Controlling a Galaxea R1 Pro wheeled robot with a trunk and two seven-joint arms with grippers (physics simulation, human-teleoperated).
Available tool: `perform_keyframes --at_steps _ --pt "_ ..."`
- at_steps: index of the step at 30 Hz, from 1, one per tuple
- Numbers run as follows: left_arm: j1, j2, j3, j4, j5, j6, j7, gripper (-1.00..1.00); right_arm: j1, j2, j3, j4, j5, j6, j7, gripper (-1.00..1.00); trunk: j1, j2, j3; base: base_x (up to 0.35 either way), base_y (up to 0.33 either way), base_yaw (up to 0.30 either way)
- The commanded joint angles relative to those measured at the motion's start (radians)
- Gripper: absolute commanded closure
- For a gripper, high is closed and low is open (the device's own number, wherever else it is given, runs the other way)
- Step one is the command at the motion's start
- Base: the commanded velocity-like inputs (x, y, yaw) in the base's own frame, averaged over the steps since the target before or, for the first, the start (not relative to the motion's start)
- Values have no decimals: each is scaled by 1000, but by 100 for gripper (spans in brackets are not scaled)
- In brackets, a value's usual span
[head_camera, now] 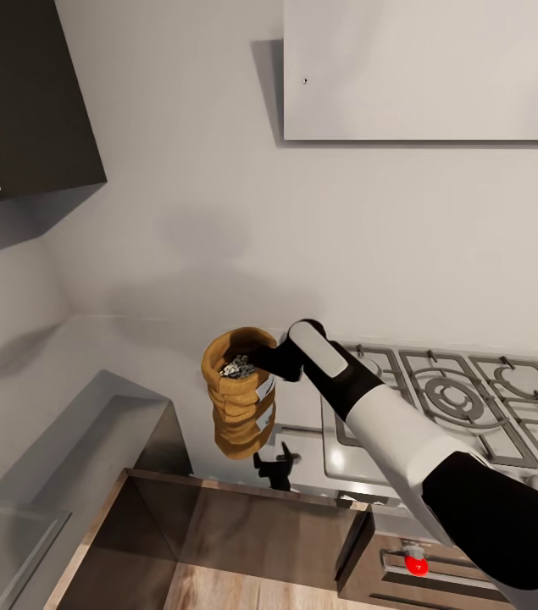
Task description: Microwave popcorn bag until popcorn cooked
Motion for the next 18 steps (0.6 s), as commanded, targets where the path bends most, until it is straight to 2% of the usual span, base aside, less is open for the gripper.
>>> perform_keyframes --at_steps 1,8,18 --pt "-1 -1 4 0 0 -3 -1 -100 -1 0 4 2 -4 2 15 -100 1 -2 -2 0 0 0" --pt "-1 0 4 0 0 -3 -1 -100 -2 0 31 52 -4 2 84 -100 1 -2 -2 0 0 0" --pt "-1 -1 4 0 0 -3 -1 -100 -1 0 44 62 -4 0 114 -100 1 -2 -2 0 0 0"
